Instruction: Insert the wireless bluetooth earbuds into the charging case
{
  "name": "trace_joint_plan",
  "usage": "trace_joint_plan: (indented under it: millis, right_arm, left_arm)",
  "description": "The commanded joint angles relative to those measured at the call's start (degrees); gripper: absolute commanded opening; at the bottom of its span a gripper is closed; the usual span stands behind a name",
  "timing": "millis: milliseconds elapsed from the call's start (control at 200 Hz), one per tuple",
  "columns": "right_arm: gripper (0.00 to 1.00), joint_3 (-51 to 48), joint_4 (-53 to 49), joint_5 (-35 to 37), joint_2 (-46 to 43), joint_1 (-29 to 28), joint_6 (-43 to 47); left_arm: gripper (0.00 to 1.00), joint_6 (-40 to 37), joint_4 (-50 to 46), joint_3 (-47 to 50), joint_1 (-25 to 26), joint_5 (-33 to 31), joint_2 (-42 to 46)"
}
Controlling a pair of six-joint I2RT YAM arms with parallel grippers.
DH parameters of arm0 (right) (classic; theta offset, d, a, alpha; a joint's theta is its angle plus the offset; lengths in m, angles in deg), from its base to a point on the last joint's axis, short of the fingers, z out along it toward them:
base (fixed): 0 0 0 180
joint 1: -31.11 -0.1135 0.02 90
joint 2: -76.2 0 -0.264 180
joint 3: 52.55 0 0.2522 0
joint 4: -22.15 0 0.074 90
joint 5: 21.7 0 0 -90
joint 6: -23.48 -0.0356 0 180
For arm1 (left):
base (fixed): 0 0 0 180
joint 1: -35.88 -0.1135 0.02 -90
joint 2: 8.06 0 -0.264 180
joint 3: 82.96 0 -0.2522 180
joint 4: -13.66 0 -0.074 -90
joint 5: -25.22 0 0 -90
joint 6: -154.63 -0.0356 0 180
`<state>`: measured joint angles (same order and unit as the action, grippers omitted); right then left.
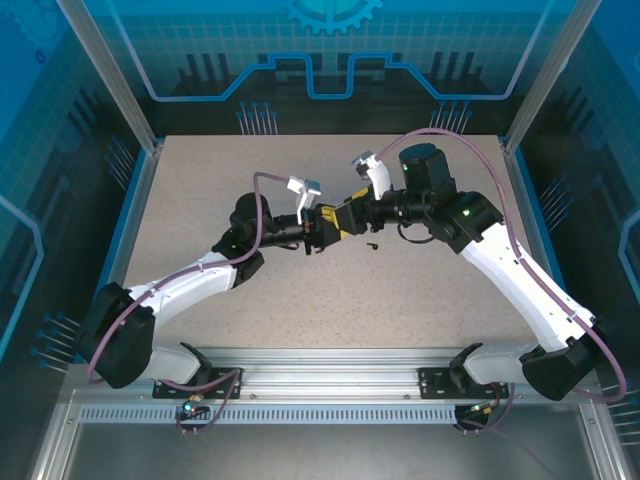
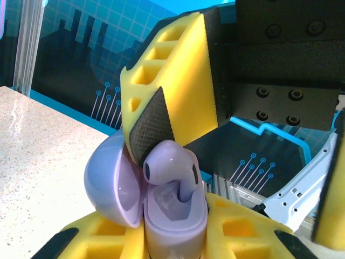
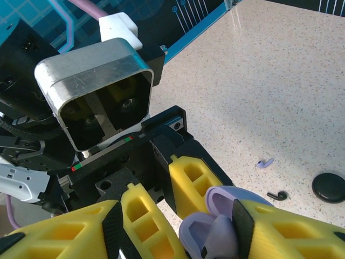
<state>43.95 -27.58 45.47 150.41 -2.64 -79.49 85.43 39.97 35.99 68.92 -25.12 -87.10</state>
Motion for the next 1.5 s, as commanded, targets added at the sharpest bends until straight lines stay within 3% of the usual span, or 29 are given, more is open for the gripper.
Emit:
trace_joint_plan:
  millis: [0,255,720,921,1491]
  right_arm:
    - [0.53,1.1,3.0,-1.4,-0.6,-1.6,1.0]
    - [0.46,0.9,3.2,0.6,-1.1,-1.6,0.5]
    - [0.53,-0.3,2.7,5.2,-3.1,-1.6,-0.1]
    - [0.52,-0.5,0.3,12.6,-3.9,-1.4,-0.2]
    - [0.48,2.1,-6.4,12.9,-1.0,-2.5,3.8]
  left_arm:
    - [0.12,-2.3,-3.3,-1.8,1.7,1.0,-0.1]
    - [0.1,-3.3,-4.9,-1.7,1.6,0.2,0.5]
    - [0.09,-4.5,-6.5,-1.1,1.6,-2.3,2.1]
    - [0.09,-9.2,-10.7,-1.0,1.7,-3.3,3.8]
    - [0.09,-17.4,-15.0,-2.1,1.6,-1.2,5.5]
